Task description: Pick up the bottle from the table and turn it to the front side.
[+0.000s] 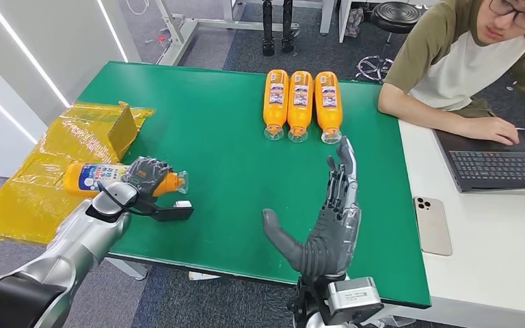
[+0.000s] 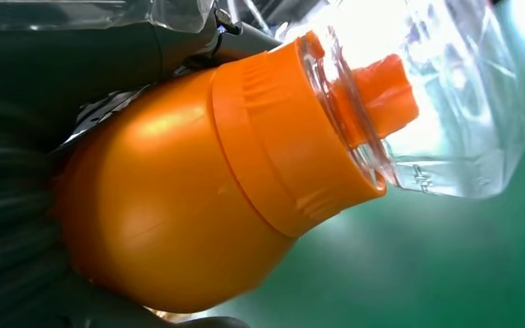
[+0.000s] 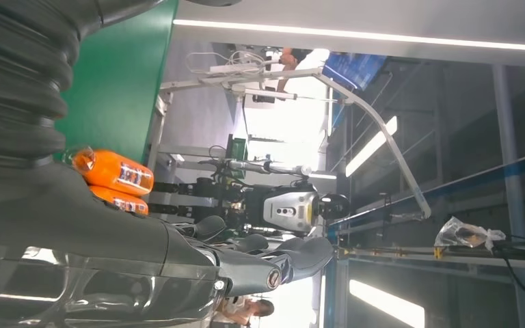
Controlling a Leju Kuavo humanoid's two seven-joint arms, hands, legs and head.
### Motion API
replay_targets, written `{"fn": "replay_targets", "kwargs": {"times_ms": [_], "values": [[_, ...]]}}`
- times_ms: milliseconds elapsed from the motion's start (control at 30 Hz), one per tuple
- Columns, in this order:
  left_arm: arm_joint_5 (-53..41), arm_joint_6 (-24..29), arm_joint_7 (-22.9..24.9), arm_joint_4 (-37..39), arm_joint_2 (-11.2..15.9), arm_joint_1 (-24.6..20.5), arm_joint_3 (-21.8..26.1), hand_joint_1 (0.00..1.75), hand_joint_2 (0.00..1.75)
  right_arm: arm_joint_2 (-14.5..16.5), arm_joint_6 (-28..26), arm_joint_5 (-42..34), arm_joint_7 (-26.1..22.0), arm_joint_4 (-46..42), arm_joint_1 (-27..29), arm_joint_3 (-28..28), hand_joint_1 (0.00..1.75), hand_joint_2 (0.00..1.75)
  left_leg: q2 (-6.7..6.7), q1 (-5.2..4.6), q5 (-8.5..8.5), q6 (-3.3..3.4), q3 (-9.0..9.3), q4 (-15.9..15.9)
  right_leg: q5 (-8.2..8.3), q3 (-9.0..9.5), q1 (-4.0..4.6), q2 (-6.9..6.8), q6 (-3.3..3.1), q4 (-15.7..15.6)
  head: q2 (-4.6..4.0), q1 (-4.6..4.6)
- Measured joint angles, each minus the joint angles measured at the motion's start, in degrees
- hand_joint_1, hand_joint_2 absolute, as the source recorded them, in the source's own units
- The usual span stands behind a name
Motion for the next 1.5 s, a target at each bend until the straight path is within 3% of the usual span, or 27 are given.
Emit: {"fn": "replay_targets", "kwargs": {"times_ms": [67, 100, 367, 633, 867, 1000, 1100, 1333, 1433, 1500], "values": [[0.05, -1.0, 1.21, 0.3, 0.13, 0.08, 0.0, 0.34, 1.75, 0.05, 0.0, -0.02, 0.0, 0.08, -0.1, 0.03, 0.0, 1.75, 0.0, 0.0, 0.0, 0.0, -0.01, 0.0, 0.0, 0.0, 0.0, 0.0, 0.0, 0.01, 0.0, 0.0], [0.05, -1.3, 1.89, 0.44, 0.27, 0.18, 0.0, 0.0, 1.75, 0.09, 0.0, -0.03, 0.0, 0.14, -0.21, 0.05, 0.0, 1.75, 0.0, 0.0, 0.0, 0.0, -0.02, 0.0, 0.0, 0.0, 0.0, 0.0, 0.0, 0.01, 0.0, 0.0], [0.88, -1.83, 4.34, 1.05, 1.25, 0.61, 0.02, 0.0, 1.75, 0.56, 0.0, -0.78, 0.0, 0.88, -1.55, 0.51, 0.0, 1.75, -0.03, 0.0, 0.0, 0.0, -0.01, 0.0, 0.0, 0.01, 0.0, -0.04, 0.0, 0.04, 0.0, -0.01], [3.71, 1.9, 1.52, 1.11, 0.98, 1.76, 1.29, 0.0, 1.75, 1.21, 0.0, -1.02, 0.0, 2.04, -2.71, 0.67, 0.0, 1.75, -0.03, -0.01, 0.02, -0.03, 0.02, 0.0, 0.0, 0.01, -0.01, -0.05, 0.0, 0.07, 0.0, -0.01], [13.09, 13.38, -8.4, 0.98, -0.32, 4.41, 6.83, 0.0, 1.75, 1.25, 0.0, -0.29, 0.0, 2.37, -2.71, 0.67, 0.0, 1.75, -0.02, -0.01, 0.02, -0.03, 0.01, 0.0, -0.01, -0.03, -0.01, -0.02, 0.0, 0.06, 0.0, 0.0], [22.58, 20.65, -18.13, -0.37, -1.43, 5.3, 12.36, 0.0, 1.75, 1.25, 0.0, -0.03, 0.0, 2.37, -2.66, 0.65, 0.0, 1.75, -0.02, -0.01, 0.02, -0.03, 0.01, 0.01, 0.0, -0.04, -0.01, -0.03, 0.0, 0.05, 0.0, 0.0], [33.07, 22.52, -25.35, -3.2, -2.26, 6.29, 16.73, 0.0, 1.75, 1.25, 0.0, 0.01, 0.0, 2.37, -2.59, 0.61, 0.0, 1.75, 0.0, -0.01, 0.02, -0.03, 0.01, 0.01, 0.0, -0.05, -0.01, -0.01, 0.0, 0.06, 0.0, 0.0], [72.94, 17.29, -27.79, -22.06, -2.77, 12.68, 18.1, 0.0, 1.75, 1.25, -0.02, -0.18, 0.0, 2.38, -2.42, 0.54, 0.0, 1.75, 0.03, 0.0, 0.01, -0.03, -0.01, 0.0, -0.01, -0.09, 0.0, 0.03, -0.01, 0.06, 0.0, -0.01], [85.68, 9.07, -27.97, -33.32, -4.4, 15.79, 19.67, 0.0, 1.75, 1.23, -0.02, -0.86, 0.0, 2.57, -2.44, 0.55, 0.0, 1.75, -0.04, -0.01, 0.01, -0.03, -0.04, 0.01, -0.01, -0.1, -0.01, -0.04, 0.0, 0.03, 0.0, -0.01], [91.34, 0.96, -28.06, -40.25, -7.23, 17.31, 22.6, 0.0, 1.75, 1.22, -0.02, -1.68, 0.0, 2.88, -2.5, 0.6, 0.0, 1.75, -0.09, -0.02, 0.01, -0.03, -0.08, 0.01, -0.01, -0.08, -0.02, -0.09, 0.0, 0.01, 0.0, 0.01]]}}
